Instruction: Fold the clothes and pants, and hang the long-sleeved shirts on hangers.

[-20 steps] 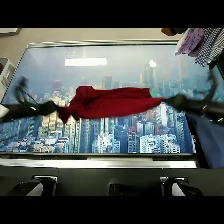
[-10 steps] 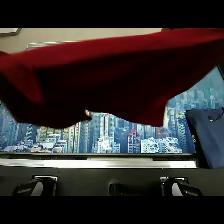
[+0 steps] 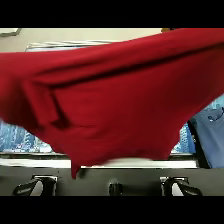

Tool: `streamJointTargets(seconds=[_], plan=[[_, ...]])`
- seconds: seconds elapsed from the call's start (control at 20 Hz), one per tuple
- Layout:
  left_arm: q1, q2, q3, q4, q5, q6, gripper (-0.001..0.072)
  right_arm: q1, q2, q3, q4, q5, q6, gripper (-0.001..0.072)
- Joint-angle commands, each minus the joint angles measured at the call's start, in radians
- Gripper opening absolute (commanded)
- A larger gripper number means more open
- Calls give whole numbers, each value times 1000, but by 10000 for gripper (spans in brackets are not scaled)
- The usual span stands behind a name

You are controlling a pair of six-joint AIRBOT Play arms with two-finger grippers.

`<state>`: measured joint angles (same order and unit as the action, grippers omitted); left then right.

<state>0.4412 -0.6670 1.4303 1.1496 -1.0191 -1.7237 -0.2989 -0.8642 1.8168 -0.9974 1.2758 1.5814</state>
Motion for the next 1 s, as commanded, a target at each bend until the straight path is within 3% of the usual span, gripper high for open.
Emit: streamJointTargets(seconds=[0.0,0.15,0.35,0.6,0.65,0.75,0.8,0.85,0.95], plan=[[-54,-225,-65,-41,-3,133,14,0,-267,3,87,84,61,24],[-136,-515,-82,-39,45,218,15,53,-550,3,37,87,61,24],[-188,-860,-72,-39,181,225,14,164,-872,3,-3,-29,3,24],[-185,-1038,-69,-40,198,225,18,237,-1094,3,2,-202,29,41],[-185,-1041,-69,-43,196,224,60,237,-1107,3,8,-197,39,115],[-179,-1020,-64,-42,166,225,354,230,-1098,3,9,-142,37,315],[-166,-1004,-51,-42,122,225,400,212,-1077,3,9,-90,23,410],[-145,-982,-34,-42,61,228,400,185,-1043,3,9,-27,-15,487],[-92,-914,-28,-41,-65,272,400,114,-964,3,-4,111,-110,503]])
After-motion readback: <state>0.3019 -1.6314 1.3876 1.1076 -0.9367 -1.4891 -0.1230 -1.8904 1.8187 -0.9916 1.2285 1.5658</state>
